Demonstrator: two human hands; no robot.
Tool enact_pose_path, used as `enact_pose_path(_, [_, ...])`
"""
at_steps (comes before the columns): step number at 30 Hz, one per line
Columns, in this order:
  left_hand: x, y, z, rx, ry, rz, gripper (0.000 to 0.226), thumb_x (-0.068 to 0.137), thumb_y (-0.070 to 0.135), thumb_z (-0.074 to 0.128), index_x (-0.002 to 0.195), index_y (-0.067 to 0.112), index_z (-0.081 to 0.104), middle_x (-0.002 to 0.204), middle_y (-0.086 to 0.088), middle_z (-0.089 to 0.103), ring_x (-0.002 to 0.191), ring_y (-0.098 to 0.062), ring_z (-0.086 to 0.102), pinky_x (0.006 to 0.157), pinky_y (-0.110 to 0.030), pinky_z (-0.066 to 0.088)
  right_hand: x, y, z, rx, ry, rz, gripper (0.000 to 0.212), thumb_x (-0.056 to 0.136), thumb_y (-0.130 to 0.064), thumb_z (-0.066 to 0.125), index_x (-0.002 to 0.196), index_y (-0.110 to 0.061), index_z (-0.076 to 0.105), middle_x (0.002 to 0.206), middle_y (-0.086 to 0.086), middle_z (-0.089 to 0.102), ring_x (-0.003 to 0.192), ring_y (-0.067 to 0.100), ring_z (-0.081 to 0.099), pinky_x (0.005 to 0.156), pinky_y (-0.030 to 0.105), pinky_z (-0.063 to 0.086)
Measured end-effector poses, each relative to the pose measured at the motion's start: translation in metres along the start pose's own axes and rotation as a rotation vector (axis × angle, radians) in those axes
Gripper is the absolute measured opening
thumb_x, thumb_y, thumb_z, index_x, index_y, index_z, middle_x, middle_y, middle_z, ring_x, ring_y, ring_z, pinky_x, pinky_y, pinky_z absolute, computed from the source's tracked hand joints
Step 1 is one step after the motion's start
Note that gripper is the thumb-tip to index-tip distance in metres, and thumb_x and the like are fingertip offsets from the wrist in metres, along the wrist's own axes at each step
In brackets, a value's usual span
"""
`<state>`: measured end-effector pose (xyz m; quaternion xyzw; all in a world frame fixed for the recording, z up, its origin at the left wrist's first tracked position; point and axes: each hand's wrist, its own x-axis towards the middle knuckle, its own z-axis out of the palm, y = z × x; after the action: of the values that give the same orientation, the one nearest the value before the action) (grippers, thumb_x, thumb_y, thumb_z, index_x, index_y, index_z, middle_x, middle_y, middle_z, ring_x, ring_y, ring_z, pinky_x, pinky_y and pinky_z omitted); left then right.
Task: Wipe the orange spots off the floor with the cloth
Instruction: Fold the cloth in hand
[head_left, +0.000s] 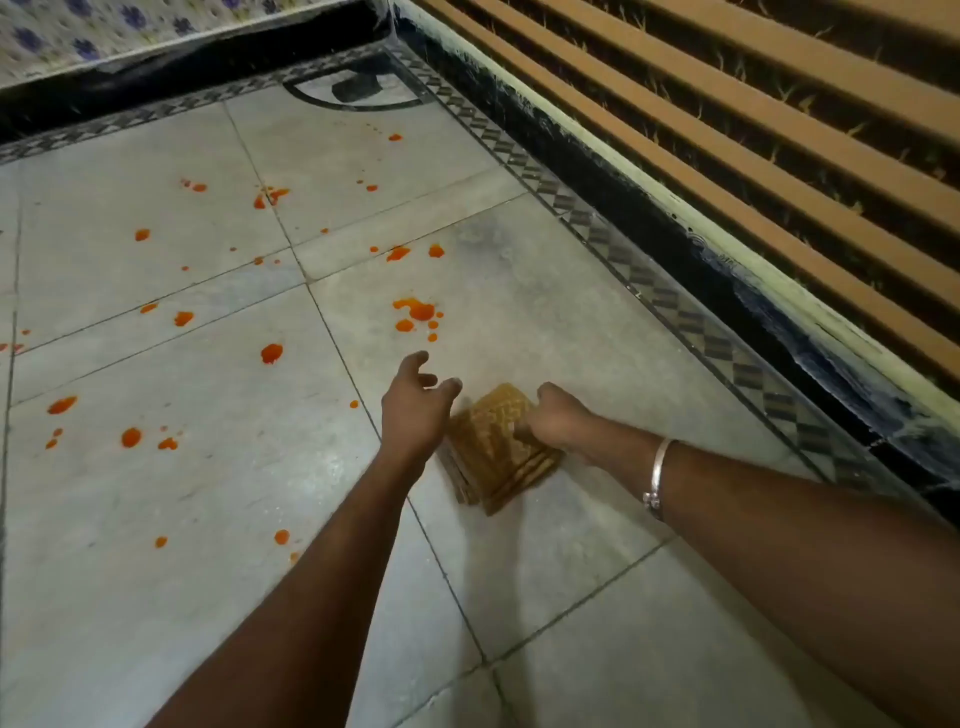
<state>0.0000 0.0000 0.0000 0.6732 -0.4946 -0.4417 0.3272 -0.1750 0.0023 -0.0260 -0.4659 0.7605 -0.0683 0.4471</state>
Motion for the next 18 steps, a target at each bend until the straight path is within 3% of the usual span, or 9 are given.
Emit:
enact_pose_path(3, [-0.002, -0.005, -0.004, -0.003, -0.029, -0.030, 0.063, 0.096, 0.026, 0.072, 0.153, 0.020, 0.046, 0.138, -0.011, 0.063, 0.111, -0.022, 0.063, 0.081, -0.028, 0.047, 0.006, 0.001, 0.002, 0.100, 0.012, -0.022, 0.025, 0.089, -0.016, 0.073, 0.108, -0.001, 0.071, 0.110, 0.018, 0.072, 0.102, 0.033, 0.069, 0.082, 0.037, 0.055])
enact_pose_path(5, [-0.001, -0.011, -0.009, -0.011, -0.044, -0.027, 0.064, 0.094, 0.028, 0.074, 0.152, 0.020, 0.047, 0.137, -0.010, 0.063, 0.115, -0.024, 0.063, 0.085, -0.030, 0.050, 0.006, -0.006, -0.002, 0.203, -0.036, -0.041, 0.017, 0.090, -0.013, 0.069, 0.102, -0.001, 0.071, 0.106, 0.019, 0.072, 0.097, 0.033, 0.069, 0.077, 0.034, 0.052])
enact_pose_path(7, [0.004, -0.013, -0.016, -0.016, -0.069, -0.024, 0.066, 0.092, 0.031, 0.077, 0.151, 0.022, 0.049, 0.137, -0.010, 0.062, 0.121, -0.025, 0.062, 0.091, -0.035, 0.053, 0.004, -0.017, -0.008, 0.273, -0.102, -0.105, 0.011, 0.092, -0.015, 0.065, 0.100, -0.007, 0.066, 0.107, 0.019, 0.070, 0.098, 0.033, 0.067, 0.082, 0.037, 0.052])
enact_pose_path(11, [0.004, -0.009, -0.026, 0.014, -0.129, 0.058, 0.072, 0.086, 0.037, 0.083, 0.149, 0.025, 0.050, 0.139, -0.004, 0.059, 0.127, -0.022, 0.056, 0.094, -0.034, 0.051, -0.012, -0.037, -0.020, 0.324, -0.129, -0.201, 0.006, 0.096, -0.016, 0.061, 0.101, -0.013, 0.057, 0.103, 0.018, 0.066, 0.089, 0.031, 0.066, 0.074, 0.037, 0.051])
enact_pose_path(15, [-0.014, 0.011, -0.018, 0.119, -0.228, 0.285, 0.079, 0.073, 0.051, 0.089, 0.141, 0.029, 0.054, 0.139, 0.004, 0.050, 0.125, -0.016, 0.053, 0.100, -0.039, 0.055, -0.037, -0.057, -0.039, 0.416, -0.128, -0.231, 0.014, 0.102, -0.017, 0.053, 0.114, -0.012, 0.056, 0.108, 0.018, 0.066, 0.087, 0.026, 0.065, 0.064, 0.032, 0.054])
enact_pose_path(18, [-0.024, 0.025, -0.012, 0.110, -0.238, 0.385, 0.085, 0.066, 0.059, 0.091, 0.135, 0.028, 0.052, 0.129, 0.013, 0.055, 0.118, -0.003, 0.058, 0.093, -0.032, 0.059, -0.058, -0.068, -0.056, 0.581, -0.151, -0.238, 0.027, 0.105, -0.034, 0.043, 0.109, -0.014, 0.060, 0.108, 0.018, 0.068, 0.094, 0.027, 0.067, 0.078, 0.039, 0.057])
